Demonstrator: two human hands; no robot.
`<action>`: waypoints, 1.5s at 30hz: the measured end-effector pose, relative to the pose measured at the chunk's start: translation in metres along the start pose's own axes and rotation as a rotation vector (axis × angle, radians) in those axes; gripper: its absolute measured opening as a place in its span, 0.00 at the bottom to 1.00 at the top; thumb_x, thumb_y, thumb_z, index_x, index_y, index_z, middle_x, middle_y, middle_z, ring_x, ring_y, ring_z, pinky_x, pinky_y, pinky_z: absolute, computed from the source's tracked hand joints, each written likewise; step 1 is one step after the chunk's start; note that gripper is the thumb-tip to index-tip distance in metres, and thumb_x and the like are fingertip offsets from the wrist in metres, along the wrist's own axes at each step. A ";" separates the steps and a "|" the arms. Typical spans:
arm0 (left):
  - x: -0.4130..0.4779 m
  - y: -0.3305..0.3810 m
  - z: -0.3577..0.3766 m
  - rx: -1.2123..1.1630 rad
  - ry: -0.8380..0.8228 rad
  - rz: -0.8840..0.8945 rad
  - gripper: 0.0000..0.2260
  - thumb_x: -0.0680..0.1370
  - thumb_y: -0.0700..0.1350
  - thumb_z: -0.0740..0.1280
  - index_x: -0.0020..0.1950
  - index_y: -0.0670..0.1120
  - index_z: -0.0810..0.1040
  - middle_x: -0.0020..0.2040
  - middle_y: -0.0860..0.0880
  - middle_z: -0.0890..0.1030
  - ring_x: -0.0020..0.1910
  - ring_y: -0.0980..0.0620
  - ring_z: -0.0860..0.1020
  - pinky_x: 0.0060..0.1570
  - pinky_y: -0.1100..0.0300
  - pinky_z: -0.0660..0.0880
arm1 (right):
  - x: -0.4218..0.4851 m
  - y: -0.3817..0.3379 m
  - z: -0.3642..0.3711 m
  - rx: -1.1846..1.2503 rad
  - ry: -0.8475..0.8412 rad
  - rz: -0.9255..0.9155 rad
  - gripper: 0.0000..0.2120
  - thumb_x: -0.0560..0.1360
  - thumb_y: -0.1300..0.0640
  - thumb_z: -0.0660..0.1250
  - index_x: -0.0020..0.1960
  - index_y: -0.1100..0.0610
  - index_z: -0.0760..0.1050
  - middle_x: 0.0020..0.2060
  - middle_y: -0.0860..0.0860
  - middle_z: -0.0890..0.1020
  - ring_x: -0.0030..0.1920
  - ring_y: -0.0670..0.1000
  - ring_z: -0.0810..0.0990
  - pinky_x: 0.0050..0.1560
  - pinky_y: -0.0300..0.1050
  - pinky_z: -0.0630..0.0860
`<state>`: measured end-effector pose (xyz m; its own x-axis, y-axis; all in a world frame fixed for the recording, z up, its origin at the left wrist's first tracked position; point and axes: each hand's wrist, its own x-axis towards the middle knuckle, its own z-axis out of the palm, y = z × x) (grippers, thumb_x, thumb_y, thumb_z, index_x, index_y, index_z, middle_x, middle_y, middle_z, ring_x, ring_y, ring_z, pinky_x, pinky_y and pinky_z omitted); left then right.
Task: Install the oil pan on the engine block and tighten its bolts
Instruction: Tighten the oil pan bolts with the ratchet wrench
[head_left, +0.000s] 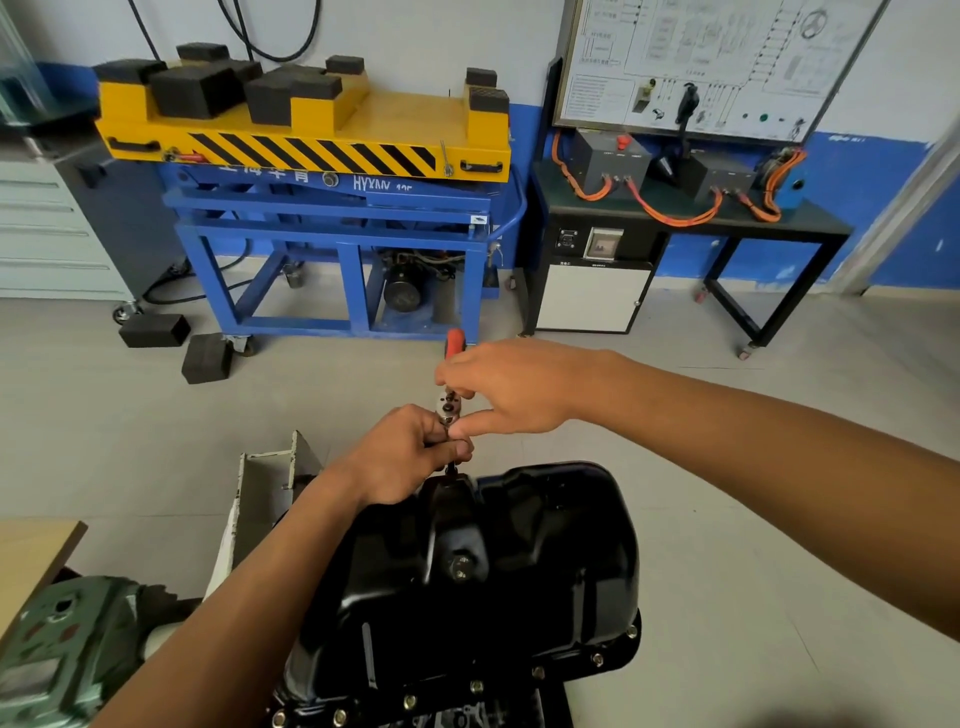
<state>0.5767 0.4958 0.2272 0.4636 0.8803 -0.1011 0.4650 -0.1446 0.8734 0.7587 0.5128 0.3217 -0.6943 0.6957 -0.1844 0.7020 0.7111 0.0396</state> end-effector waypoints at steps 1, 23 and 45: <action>0.000 0.000 0.000 0.002 0.004 -0.002 0.12 0.79 0.46 0.71 0.47 0.36 0.84 0.47 0.31 0.82 0.41 0.47 0.76 0.52 0.41 0.76 | 0.000 0.001 0.002 -0.005 0.011 -0.008 0.22 0.79 0.37 0.62 0.55 0.56 0.72 0.47 0.51 0.78 0.45 0.53 0.77 0.44 0.52 0.76; -0.004 0.005 0.002 0.013 0.024 0.036 0.12 0.78 0.41 0.72 0.34 0.44 0.82 0.24 0.55 0.74 0.24 0.58 0.70 0.30 0.68 0.68 | -0.013 -0.020 0.015 0.068 0.260 0.200 0.27 0.76 0.34 0.64 0.32 0.54 0.66 0.29 0.50 0.71 0.30 0.50 0.68 0.31 0.47 0.67; 0.029 0.023 0.007 -0.090 -0.085 0.125 0.04 0.76 0.37 0.73 0.49 0.44 0.86 0.44 0.52 0.87 0.48 0.53 0.85 0.55 0.62 0.79 | -0.038 0.028 0.020 0.240 0.392 0.232 0.24 0.69 0.32 0.66 0.33 0.52 0.70 0.27 0.47 0.73 0.32 0.50 0.71 0.34 0.45 0.63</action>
<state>0.6059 0.5152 0.2409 0.5774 0.8161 -0.0252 0.3316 -0.2062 0.9206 0.8081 0.5046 0.3101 -0.4907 0.8511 0.1865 0.8296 0.5218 -0.1989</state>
